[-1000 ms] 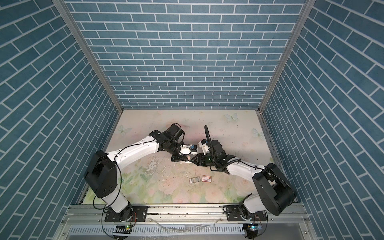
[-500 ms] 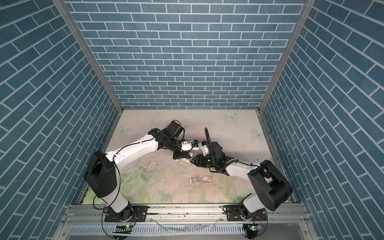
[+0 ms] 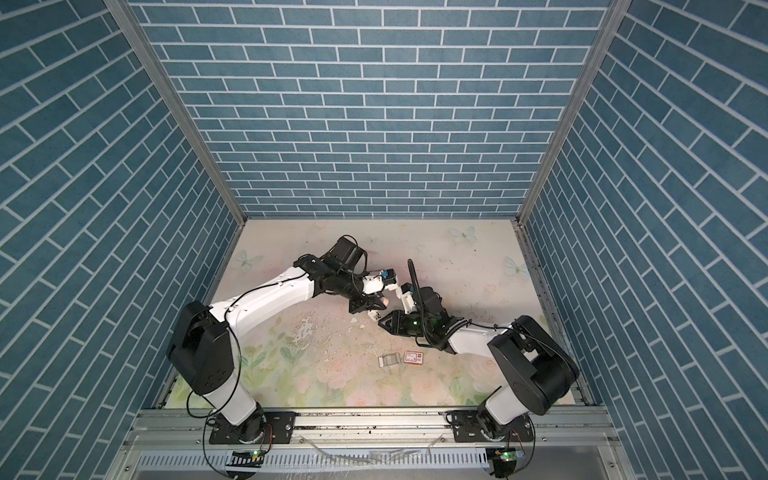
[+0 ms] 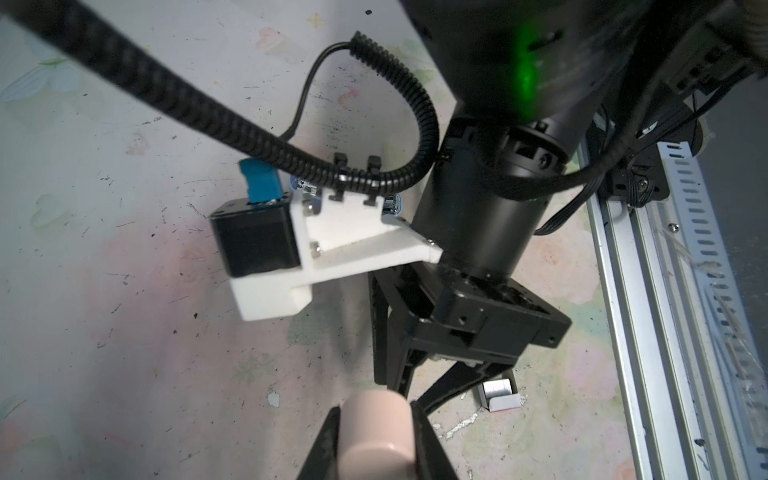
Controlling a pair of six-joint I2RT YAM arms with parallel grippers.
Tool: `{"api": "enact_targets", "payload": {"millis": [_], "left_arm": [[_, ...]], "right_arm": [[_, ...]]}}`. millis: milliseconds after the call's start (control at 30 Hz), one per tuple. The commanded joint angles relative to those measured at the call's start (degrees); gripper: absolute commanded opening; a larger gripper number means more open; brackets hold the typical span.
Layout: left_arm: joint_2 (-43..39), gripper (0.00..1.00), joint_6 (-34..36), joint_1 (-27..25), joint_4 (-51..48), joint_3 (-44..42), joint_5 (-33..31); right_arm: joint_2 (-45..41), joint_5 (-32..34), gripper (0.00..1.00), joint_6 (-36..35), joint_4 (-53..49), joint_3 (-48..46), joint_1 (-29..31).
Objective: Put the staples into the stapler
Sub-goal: 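Grip the staple remover with the right gripper while the left gripper holds it, then open the left gripper and withdraw it while the right gripper holds the remover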
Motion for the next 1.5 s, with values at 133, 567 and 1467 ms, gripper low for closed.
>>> {"api": "enact_targets", "payload": {"millis": [133,567,1467], "left_arm": [[1.8,0.07,-3.3,6.0,-3.1,3.3,13.2],[9.4,0.09,-0.7,6.3,-16.5,13.0,29.9],[13.6,0.08,4.4,5.2,-25.9,18.7,37.0]], "right_arm": [[-15.8,2.0,0.42,-5.3,0.0,-6.7,0.3],[-27.3,-1.0,0.5,-16.5,-9.1,-2.1,0.3],[-16.5,-9.8,0.47,-12.7,3.2,2.2,0.3]]}}
